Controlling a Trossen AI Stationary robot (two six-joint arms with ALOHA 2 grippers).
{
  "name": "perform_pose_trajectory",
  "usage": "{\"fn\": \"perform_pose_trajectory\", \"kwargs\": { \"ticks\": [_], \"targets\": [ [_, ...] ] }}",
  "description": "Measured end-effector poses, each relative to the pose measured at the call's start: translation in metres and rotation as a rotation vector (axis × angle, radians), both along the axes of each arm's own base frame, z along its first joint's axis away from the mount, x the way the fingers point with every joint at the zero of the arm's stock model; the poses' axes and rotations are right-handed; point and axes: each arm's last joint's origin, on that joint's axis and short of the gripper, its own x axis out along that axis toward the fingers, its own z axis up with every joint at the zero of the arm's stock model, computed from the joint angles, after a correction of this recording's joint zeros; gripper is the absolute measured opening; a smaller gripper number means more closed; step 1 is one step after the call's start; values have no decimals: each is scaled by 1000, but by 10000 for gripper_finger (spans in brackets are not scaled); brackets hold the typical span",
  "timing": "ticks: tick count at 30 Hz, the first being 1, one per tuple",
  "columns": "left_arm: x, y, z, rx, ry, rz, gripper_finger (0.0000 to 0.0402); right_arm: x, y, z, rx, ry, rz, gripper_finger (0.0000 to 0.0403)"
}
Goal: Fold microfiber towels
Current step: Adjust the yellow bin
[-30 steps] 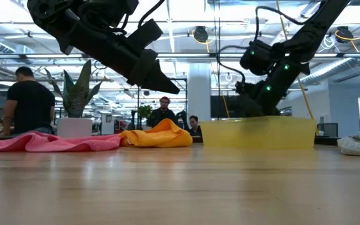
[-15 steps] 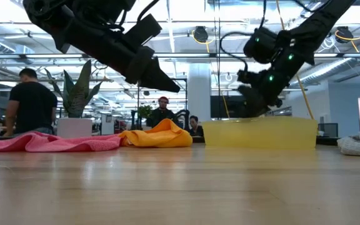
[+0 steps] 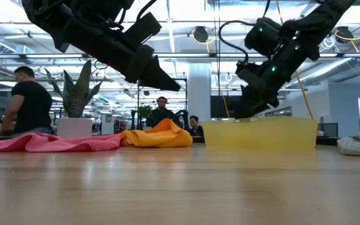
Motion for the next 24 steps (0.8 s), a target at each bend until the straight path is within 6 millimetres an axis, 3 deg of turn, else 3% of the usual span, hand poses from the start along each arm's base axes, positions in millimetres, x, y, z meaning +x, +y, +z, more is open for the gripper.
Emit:
{"fn": "perform_pose_trajectory", "kwargs": {
  "ticks": [3, 6, 9, 16, 24],
  "targets": [
    [0, 0, 0, 0, 0, 1, 33, 1, -1, -9, 17, 34, -7, 176],
    [0, 0, 0, 0, 0, 1, 33, 4, -2, -13, 15, 41, -9, 175],
    [0, 0, 0, 1, 0, 1, 33, 6, -3, -15, -6, 40, 11, 143],
    [0, 0, 0, 0, 0, 1, 33, 8, -5, -16, -126, 87, 76, 14],
    [0, 0, -1, 1, 8, 2, 33, 4, -9, -15, -223, 164, 249, 8]
  ]
}}
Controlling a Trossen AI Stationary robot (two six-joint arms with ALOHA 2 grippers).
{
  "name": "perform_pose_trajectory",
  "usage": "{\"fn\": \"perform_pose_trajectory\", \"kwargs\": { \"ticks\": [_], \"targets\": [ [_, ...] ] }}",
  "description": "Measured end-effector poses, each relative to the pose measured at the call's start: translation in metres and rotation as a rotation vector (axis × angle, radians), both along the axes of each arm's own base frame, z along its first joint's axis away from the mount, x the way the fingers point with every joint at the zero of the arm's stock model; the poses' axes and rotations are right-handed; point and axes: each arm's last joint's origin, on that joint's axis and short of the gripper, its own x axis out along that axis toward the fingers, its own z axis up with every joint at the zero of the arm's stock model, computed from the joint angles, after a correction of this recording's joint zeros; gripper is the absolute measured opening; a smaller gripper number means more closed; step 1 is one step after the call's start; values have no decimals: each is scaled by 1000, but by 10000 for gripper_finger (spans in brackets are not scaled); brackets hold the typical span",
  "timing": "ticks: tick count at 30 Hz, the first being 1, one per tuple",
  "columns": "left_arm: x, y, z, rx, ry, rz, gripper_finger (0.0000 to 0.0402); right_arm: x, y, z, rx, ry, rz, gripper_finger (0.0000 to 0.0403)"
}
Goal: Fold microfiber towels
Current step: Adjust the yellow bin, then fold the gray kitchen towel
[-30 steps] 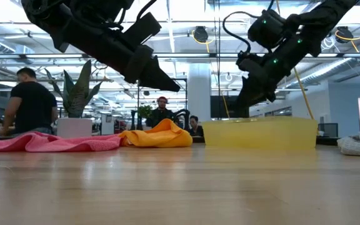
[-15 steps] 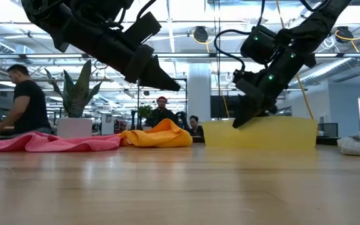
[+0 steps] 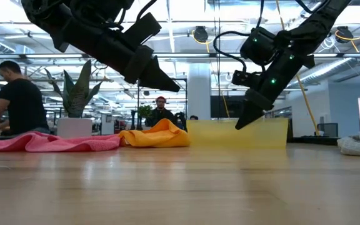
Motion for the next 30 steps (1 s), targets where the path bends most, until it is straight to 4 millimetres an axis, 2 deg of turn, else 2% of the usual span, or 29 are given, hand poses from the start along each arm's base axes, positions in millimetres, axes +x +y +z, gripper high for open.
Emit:
{"fn": "perform_pose_trajectory", "kwargs": {
  "ticks": [4, 9, 12, 18, 24, 27, 30],
  "targets": [
    [0, 0, 0, 0, 3, 0, 33, -11, -2, 4, -58, 100, 116, 3],
    [0, 0, -1, -2, 8, 1, 33, -22, 1, 13, -112, 172, 207, 19],
    [0, 0, -1, -1, 9, 0, 33, -26, 2, 19, -125, 170, 220, 45],
    [-4, -7, -3, 13, 52, -5, 33, -34, 6, 33, -140, 130, 159, 123],
    [-22, -19, 11, 81, 107, 76, 33, -37, 14, 46, -127, 49, 103, 169],
    [-37, -26, 24, 86, 118, 105, 33, -35, 25, 50, -103, 6, 111, 171],
    [-48, -33, 33, 73, 123, 110, 33, -31, 46, 53, -114, -19, 127, 163]
  ]
}}
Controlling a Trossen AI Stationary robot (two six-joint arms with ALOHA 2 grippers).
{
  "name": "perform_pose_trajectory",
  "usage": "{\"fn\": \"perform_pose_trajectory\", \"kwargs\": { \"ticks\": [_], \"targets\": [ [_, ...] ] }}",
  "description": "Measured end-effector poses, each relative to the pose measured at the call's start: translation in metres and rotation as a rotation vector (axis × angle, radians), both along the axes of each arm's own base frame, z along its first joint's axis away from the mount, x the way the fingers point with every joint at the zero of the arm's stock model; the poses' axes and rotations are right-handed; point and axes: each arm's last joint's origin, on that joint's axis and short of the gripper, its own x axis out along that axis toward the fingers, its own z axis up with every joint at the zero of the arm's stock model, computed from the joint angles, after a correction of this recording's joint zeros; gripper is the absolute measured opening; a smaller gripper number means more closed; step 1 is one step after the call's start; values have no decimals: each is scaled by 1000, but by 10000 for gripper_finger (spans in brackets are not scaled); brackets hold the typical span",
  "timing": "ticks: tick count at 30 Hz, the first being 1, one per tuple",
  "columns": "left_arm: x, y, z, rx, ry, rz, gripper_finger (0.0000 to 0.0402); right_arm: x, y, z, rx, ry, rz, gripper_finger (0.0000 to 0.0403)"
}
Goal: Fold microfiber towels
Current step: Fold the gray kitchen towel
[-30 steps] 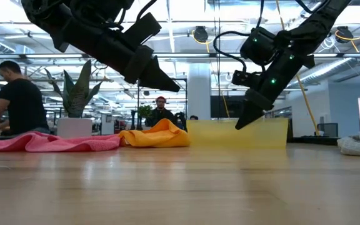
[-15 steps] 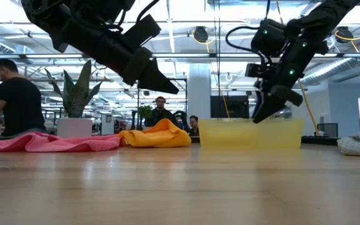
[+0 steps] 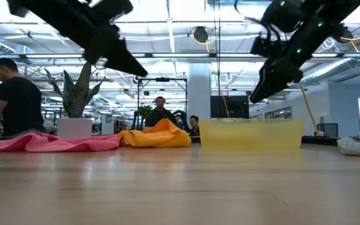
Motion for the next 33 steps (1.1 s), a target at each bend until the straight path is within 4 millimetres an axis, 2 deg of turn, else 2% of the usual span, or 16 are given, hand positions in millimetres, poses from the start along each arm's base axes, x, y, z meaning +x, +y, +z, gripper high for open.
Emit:
{"fn": "perform_pose_trajectory", "kwargs": {
  "ticks": [3, 9, 14, 18, 25, 29, 33],
  "targets": [
    [-8, -6, 5, -14, 2, -11, 33, 2, 28, -2, -8, 16, 56, 152],
    [-13, -15, 4, -9, 21, -35, 33, -2, 84, -9, 152, 16, 137, 133],
    [-15, -18, 2, -9, 38, -43, 33, -21, 127, -17, 296, 108, 150, 129],
    [-15, -19, 2, 3, 44, -55, 33, -39, 153, -22, 451, 210, 73, 129],
    [-13, -15, 3, 45, 54, -68, 33, -74, 179, -33, 649, 491, -126, 129],
    [-11, -9, 3, 53, 58, -53, 33, -91, 185, -39, 644, 610, -222, 129],
    [-10, -4, 3, 53, 59, -33, 33, -99, 190, -51, 596, 657, -234, 129]
  ]
}}
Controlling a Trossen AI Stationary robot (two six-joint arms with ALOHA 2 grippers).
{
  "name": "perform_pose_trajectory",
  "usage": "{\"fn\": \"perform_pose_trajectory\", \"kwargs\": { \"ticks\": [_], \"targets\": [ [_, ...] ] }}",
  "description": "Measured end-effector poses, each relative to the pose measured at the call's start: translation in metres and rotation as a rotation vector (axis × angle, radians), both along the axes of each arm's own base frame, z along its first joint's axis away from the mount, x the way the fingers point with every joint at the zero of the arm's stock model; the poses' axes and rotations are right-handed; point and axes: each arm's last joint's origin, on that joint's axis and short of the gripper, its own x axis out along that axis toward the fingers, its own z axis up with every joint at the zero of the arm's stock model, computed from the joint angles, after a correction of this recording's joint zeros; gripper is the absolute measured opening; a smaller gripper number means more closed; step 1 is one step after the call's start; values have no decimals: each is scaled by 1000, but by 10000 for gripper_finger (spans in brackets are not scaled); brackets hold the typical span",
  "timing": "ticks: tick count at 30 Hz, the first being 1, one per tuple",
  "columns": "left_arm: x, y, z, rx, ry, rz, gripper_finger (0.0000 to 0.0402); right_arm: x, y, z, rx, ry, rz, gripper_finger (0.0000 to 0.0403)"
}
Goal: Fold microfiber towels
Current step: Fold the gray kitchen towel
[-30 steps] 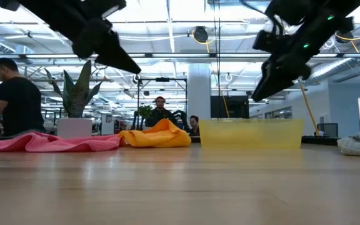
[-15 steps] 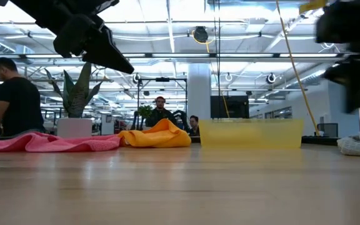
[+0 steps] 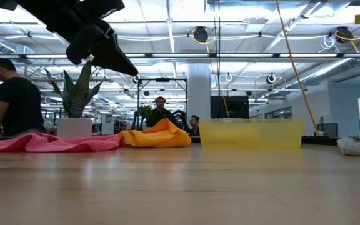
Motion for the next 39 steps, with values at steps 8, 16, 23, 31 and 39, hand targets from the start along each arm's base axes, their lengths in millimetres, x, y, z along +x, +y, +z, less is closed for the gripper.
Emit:
{"fn": "perform_pose_trajectory", "kwargs": {
  "ticks": [8, 16, 23, 31, 39],
  "targets": [
    [3, 3, 2, -11, -33, 15, 33, -2, 6, -23, -92, 93, 129, 105],
    [4, -7, 7, -11, -77, -45, 33, 15, 10, -15, 27, 6, 70, 7],
    [4, -36, 23, 82, -203, -224, 33, 76, -1, 21, 148, -425, 21, 6],
    [0, -53, 30, 123, -255, -305, 33, 159, -51, 21, -36, -895, 99, 3],
    [-2, -53, 26, 65, -232, -287, 33, 197, -104, -18, -334, -927, 120, 31]
  ]
}}
